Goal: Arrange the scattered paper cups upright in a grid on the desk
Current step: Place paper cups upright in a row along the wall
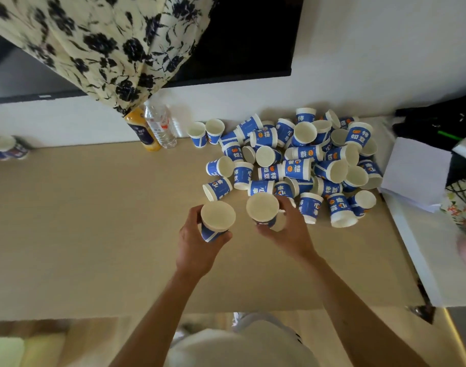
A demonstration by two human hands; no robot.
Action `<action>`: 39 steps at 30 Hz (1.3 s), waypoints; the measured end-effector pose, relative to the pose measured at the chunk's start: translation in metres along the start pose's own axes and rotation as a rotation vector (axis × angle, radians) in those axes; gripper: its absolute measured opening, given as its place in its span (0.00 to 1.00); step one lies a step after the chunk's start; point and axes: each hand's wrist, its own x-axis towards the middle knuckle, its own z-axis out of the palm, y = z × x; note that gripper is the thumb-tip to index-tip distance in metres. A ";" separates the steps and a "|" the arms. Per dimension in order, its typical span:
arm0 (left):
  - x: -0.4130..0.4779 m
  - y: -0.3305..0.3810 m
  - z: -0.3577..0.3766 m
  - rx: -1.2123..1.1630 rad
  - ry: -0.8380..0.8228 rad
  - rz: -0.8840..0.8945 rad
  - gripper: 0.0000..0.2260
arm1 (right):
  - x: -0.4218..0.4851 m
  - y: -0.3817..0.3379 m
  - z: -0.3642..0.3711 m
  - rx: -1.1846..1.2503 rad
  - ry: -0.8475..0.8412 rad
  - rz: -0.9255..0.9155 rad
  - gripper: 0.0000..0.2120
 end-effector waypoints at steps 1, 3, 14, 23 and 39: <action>-0.002 -0.002 -0.008 -0.023 0.030 -0.004 0.28 | -0.002 -0.013 0.009 0.036 0.019 -0.006 0.29; -0.004 -0.005 -0.026 -0.060 0.088 -0.013 0.28 | -0.004 -0.037 0.025 0.073 0.014 -0.022 0.30; -0.043 -0.044 -0.166 -0.183 0.389 -0.084 0.25 | -0.024 -0.159 0.140 0.236 -0.024 -0.087 0.29; -0.092 -0.108 -0.277 -0.250 0.496 -0.125 0.26 | -0.085 -0.238 0.253 0.276 -0.093 -0.098 0.27; -0.087 -0.174 -0.390 -0.285 0.578 -0.131 0.22 | -0.091 -0.300 0.379 0.351 -0.194 0.018 0.27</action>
